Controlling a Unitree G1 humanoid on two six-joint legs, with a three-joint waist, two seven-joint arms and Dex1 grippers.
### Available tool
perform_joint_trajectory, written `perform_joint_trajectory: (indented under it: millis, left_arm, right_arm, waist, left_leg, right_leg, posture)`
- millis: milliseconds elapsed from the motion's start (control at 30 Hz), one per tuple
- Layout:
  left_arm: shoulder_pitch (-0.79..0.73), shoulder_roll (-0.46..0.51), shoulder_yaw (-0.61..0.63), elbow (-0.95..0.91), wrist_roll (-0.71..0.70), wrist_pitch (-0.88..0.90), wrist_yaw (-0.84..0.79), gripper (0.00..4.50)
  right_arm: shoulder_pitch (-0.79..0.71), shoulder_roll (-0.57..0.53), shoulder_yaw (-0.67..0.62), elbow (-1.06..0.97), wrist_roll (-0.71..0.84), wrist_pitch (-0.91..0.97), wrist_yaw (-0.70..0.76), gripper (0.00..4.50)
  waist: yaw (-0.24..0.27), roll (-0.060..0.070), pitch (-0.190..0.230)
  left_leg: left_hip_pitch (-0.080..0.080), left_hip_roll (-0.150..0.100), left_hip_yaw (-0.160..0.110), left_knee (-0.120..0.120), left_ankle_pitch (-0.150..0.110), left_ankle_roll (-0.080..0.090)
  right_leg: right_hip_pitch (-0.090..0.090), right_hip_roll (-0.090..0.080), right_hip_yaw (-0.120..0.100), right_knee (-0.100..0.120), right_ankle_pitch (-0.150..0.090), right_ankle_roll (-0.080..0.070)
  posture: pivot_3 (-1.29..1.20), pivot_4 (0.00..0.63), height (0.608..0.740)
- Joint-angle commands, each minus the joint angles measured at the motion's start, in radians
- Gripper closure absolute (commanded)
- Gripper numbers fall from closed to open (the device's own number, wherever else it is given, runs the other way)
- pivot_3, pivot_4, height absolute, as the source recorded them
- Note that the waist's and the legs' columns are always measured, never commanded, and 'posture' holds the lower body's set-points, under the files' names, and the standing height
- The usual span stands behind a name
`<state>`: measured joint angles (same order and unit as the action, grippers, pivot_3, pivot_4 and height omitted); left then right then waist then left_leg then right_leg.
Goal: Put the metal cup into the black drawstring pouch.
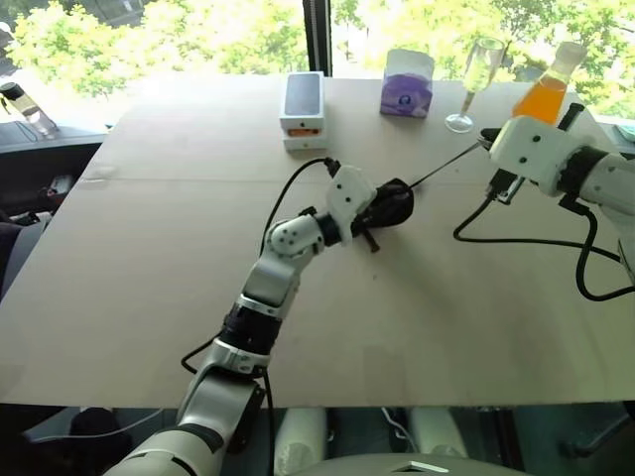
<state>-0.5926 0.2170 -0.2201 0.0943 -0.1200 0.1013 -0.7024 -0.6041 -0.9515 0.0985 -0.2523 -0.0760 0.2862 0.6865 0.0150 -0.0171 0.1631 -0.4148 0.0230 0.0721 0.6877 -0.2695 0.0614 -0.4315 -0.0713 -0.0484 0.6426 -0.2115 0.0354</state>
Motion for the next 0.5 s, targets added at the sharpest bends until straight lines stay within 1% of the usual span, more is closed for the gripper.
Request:
perform_joint_trajectory:
  millis: [33,167,267,367,467,500]
  left_arm:
    - [0.064,0.056,-0.009,0.003,0.026,0.017,-0.024,4.43]
    - [0.082,0.076,-0.018,0.008,0.036,0.013,-0.025,4.43]
    - [0.081,0.084,-0.024,0.023,0.053,-0.006,-0.025,4.43]
    - [0.072,0.068,-0.012,0.023,0.032,-0.002,-0.028,4.43]
    - [0.065,0.064,-0.014,0.022,0.023,-0.004,-0.045,4.43]
    - [0.065,0.058,-0.01,0.016,0.009,0.003,-0.053,4.43]
  right_arm:
    - [0.028,-0.09,-0.157,0.091,-0.059,-0.062,-0.054,4.5]
    - [0.075,-0.121,-0.199,0.127,-0.073,-0.102,-0.067,4.5]
    - [0.129,-0.123,-0.246,0.125,-0.07,-0.099,-0.065,4.5]
    - [0.159,-0.06,-0.287,0.06,0.011,-0.011,-0.054,4.5]
    - [0.228,0.002,-0.295,-0.043,0.096,0.083,-0.017,4.5]
    - [0.246,0.045,-0.304,-0.096,0.162,0.152,-0.012,4.5]
  waist:
    - [0.0,0.0,0.0]
    - [-0.001,0.001,0.0]
    - [-0.001,0.001,0.0]
    - [-0.002,0.001,0.0]
    - [-0.001,0.001,0.0]
    - [-0.001,0.001,0.0]
  left_leg:
    - [0.0,0.0,0.0,0.0,0.0,0.0]
    - [0.0,0.0,0.001,0.0,0.0,0.0]
    - [0.001,0.001,0.001,0.0,0.0,0.0]
    - [0.001,0.001,0.001,0.0,0.0,0.0]
    - [0.001,0.001,0.001,0.0,0.0,0.0]
    - [0.001,0.001,0.001,0.0,0.0,0.0]
  right_leg:
    - [0.0,0.0,0.0,0.0,0.0,0.0]
    - [0.0,0.0,0.001,0.0,0.0,0.0]
    - [0.001,0.0,0.001,0.0,0.0,0.0]
    - [0.001,0.0,0.002,0.0,0.0,0.0]
    - [0.001,0.0,0.001,0.0,0.0,0.0]
    - [0.001,0.0,0.001,0.0,0.0,0.0]
  posture:
    - [0.0,0.15,0.737]
    - [0.0,0.15,0.737]
    - [0.0,0.15,0.737]
    - [0.0,0.15,0.737]
    - [0.0,0.15,0.737]
    - [0.0,0.15,0.737]
